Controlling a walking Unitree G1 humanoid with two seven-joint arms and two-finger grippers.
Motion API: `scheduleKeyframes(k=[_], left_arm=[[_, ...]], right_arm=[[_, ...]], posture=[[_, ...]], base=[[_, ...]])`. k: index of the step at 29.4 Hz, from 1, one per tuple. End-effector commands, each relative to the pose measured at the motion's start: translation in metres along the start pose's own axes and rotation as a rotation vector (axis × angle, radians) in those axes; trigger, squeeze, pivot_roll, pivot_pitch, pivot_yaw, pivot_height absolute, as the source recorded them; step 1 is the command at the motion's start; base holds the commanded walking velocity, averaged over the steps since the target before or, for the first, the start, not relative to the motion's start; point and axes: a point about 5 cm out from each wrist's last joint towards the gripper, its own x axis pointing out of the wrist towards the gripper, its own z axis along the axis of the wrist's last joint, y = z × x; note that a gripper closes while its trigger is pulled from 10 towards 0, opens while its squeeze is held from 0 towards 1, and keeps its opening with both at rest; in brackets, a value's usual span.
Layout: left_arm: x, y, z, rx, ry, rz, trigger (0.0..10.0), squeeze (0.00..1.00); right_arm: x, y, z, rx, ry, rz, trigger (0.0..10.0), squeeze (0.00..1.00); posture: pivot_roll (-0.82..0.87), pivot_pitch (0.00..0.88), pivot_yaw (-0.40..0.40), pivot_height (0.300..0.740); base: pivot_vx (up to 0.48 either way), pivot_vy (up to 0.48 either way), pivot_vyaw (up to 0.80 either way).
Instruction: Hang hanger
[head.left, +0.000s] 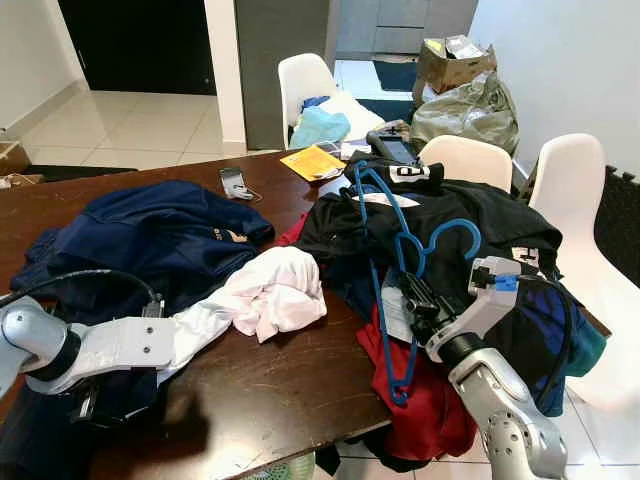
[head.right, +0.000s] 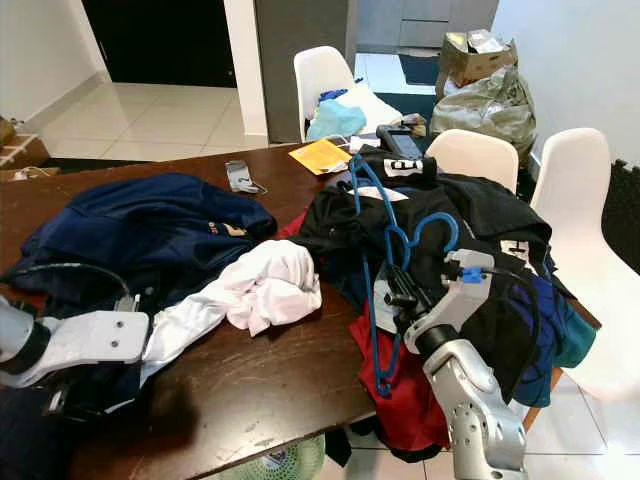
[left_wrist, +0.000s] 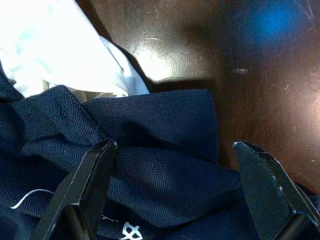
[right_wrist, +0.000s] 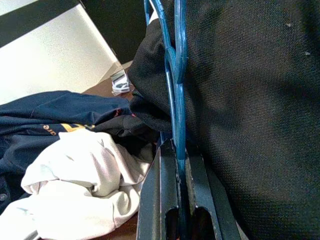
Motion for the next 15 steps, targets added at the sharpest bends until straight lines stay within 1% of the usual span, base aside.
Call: scheduleKeyframes(k=[1, 5, 13, 14, 15], left_arm=[[0.008, -0.005, -0.001, 0.005, 0.007, -0.027, 10.0, 0.00], [0.009, -0.004, -0.010, 0.001, 0.080, -0.016, 10.0, 0.00], [0.010, -0.004, -0.016, -0.004, 0.118, -0.019, 10.0, 0.00], [0.009, -0.004, -0.016, -0.003, 0.119, -0.026, 4.9, 0.00], [0.009, -0.004, -0.016, -0.003, 0.119, -0.026, 4.9, 0.00]], right_arm=[[-0.001, -0.005, -0.002, 0.015, 0.015, -0.028, 10.0, 0.00], [-0.001, -0.005, -0.003, 0.019, 0.015, -0.030, 10.0, 0.00], [-0.001, -0.005, -0.003, 0.020, 0.014, -0.033, 10.0, 0.00], [-0.001, -0.005, -0.003, 0.021, 0.014, -0.034, 10.0, 0.00], [-0.001, -0.005, -0.003, 0.021, 0.014, -0.034, 10.0, 0.00]], posture=[[0.04, 0.075, -0.027, 0.740], [0.05, 0.076, -0.027, 0.740], [0.04, 0.077, -0.027, 0.740], [0.05, 0.077, -0.028, 0.740], [0.05, 0.077, -0.028, 0.740]], base=[[0.000, 0.000, 0.00], [0.000, 0.000, 0.00], [0.000, 0.000, 0.00], [0.000, 0.000, 0.00], [0.000, 0.000, 0.00]])
